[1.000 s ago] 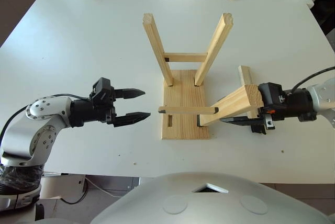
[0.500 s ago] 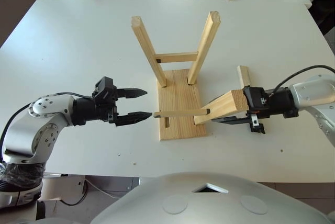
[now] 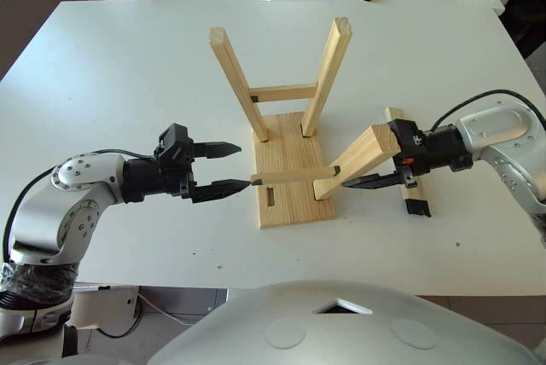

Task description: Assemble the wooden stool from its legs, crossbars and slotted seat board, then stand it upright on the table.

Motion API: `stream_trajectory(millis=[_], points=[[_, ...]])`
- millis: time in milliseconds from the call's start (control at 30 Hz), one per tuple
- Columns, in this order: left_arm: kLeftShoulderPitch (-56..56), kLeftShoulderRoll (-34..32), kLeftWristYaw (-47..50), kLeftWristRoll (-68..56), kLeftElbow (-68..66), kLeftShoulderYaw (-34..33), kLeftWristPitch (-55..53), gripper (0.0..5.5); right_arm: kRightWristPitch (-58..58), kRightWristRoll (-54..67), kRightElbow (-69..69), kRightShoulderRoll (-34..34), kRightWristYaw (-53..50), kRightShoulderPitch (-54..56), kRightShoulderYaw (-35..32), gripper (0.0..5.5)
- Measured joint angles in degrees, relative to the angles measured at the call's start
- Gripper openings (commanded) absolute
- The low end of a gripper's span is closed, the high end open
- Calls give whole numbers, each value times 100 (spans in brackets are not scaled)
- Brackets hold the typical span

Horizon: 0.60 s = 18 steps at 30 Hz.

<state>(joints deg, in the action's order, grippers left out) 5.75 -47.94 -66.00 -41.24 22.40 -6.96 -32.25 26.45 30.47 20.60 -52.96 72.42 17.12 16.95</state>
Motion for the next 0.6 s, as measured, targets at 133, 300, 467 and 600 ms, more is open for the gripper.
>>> stream_trajectory(millis=[133,300,467,600], points=[[46,9,3,35,-6,-6,0,394,-122,-117,85,-2,-82,-95,67,202],[50,27,1,46,-51,-8,0,394,-169,-191,172,1,-233,-216,102,202],[32,43,0,82,-104,-6,1,394,-173,-259,179,61,-342,-280,152,238],[-20,138,-1,71,-109,47,56,394,-134,-1168,-234,123,-452,-768,979,288]])
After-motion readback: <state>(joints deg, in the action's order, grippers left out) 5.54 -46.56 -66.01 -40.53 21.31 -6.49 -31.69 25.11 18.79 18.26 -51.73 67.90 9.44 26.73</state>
